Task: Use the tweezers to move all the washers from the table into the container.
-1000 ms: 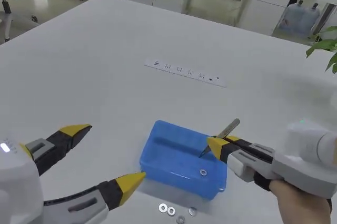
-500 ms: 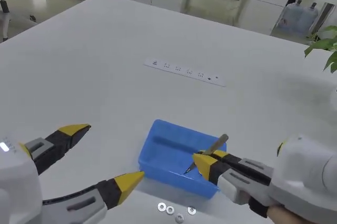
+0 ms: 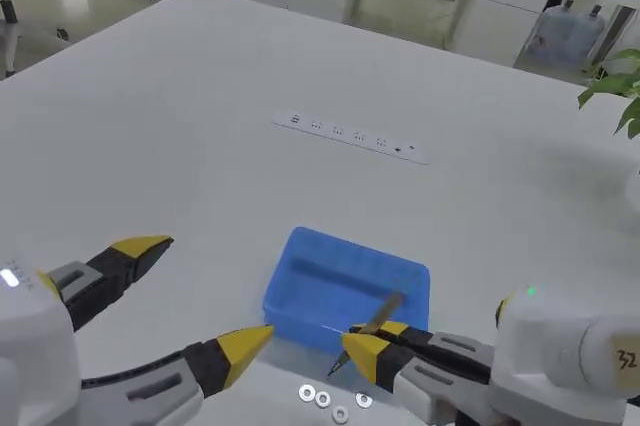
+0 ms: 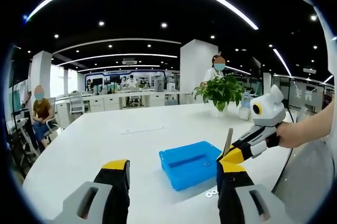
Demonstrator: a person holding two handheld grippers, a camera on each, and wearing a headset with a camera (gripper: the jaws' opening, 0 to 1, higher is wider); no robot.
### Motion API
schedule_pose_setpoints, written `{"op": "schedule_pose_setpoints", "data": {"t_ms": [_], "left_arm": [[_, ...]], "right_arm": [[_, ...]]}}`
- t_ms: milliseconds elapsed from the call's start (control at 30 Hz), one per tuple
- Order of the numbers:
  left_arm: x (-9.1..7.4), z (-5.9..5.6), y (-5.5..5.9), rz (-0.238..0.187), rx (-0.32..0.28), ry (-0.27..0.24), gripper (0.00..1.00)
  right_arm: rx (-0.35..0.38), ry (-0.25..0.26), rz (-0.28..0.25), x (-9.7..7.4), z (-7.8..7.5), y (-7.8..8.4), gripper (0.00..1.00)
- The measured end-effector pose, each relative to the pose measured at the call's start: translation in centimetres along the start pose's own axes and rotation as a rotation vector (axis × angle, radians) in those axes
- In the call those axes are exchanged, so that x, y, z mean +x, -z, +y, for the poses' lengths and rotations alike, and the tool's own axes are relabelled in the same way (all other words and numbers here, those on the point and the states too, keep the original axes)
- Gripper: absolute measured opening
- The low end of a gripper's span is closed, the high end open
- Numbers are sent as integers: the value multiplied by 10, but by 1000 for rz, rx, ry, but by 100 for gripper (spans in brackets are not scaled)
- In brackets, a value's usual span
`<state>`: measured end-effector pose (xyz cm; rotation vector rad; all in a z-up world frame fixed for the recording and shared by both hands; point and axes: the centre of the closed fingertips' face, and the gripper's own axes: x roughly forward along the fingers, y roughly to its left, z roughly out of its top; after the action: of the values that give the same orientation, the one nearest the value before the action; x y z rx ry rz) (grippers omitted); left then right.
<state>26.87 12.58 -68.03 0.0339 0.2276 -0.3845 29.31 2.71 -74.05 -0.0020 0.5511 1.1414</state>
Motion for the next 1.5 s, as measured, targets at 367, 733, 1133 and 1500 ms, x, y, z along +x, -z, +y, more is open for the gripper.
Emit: {"op": "schedule_pose_setpoints", "data": {"t_ms": [367, 733, 1133, 1500], "left_arm": [[-1, 1, -2, -7, -5, -9, 67], [0, 2, -2, -3, -1, -10, 67], [0, 2, -1, 1, -3, -5, 67], [-1, 2, -2, 1, -6, -14, 66]], "right_arm": [[46, -8, 14, 2, -3, 14, 3], [161, 6, -10, 3, -13, 25, 3], [149, 28, 39, -4, -14, 42, 3], [88, 21, 59, -3, -9, 45, 3]]}}
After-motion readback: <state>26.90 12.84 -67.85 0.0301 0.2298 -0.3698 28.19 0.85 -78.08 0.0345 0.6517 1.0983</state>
